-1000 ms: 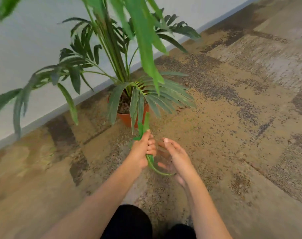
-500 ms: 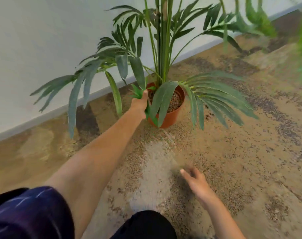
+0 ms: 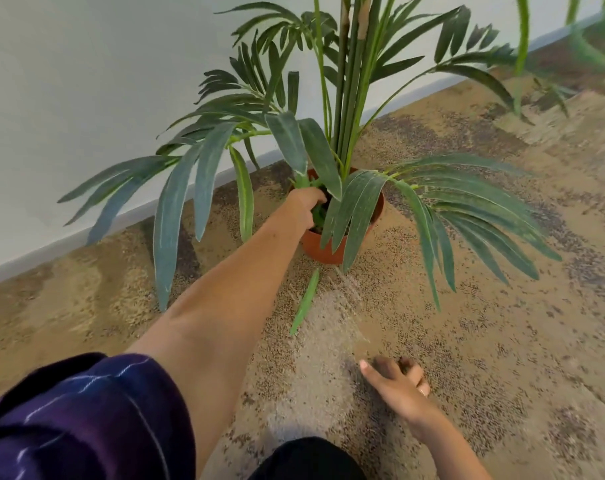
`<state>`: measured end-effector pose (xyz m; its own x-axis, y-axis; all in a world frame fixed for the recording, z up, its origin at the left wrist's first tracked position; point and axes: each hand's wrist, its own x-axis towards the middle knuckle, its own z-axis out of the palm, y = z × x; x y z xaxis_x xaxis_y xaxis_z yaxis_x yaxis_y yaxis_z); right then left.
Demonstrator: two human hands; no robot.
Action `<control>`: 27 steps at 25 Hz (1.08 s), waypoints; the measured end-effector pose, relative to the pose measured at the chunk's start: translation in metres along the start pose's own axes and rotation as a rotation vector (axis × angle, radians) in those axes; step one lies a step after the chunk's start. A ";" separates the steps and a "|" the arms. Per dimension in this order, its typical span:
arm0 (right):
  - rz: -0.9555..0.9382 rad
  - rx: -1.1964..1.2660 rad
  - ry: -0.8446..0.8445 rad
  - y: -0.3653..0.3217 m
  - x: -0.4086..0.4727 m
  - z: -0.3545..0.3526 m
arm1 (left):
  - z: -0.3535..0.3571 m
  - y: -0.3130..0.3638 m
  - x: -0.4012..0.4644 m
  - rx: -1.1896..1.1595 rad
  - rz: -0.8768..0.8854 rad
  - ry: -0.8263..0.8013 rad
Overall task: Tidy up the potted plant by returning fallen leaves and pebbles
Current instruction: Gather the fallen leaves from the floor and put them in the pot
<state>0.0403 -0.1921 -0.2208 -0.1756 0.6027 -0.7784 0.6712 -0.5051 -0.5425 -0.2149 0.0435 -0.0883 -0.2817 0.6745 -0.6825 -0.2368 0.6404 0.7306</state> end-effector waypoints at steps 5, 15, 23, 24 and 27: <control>-0.047 0.051 -0.032 0.001 -0.004 -0.004 | -0.009 0.010 -0.036 0.015 0.008 -0.040; -0.074 0.075 -0.032 -0.007 -0.016 -0.023 | -0.050 -0.106 -0.085 0.763 0.294 0.213; -0.066 -0.481 0.195 -0.004 -0.020 -0.019 | -0.042 -0.189 -0.059 1.164 0.141 0.101; -0.072 -0.557 0.230 -0.006 -0.023 -0.017 | -0.042 -0.190 -0.059 1.163 0.146 0.103; -0.096 -0.645 0.255 -0.006 -0.027 -0.015 | -0.045 -0.186 -0.069 1.054 0.203 0.117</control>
<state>0.0515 -0.1961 -0.1920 -0.1339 0.7926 -0.5948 0.9686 -0.0222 -0.2477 -0.1932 -0.1390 -0.1758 -0.3257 0.8003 -0.5034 0.7281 0.5519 0.4064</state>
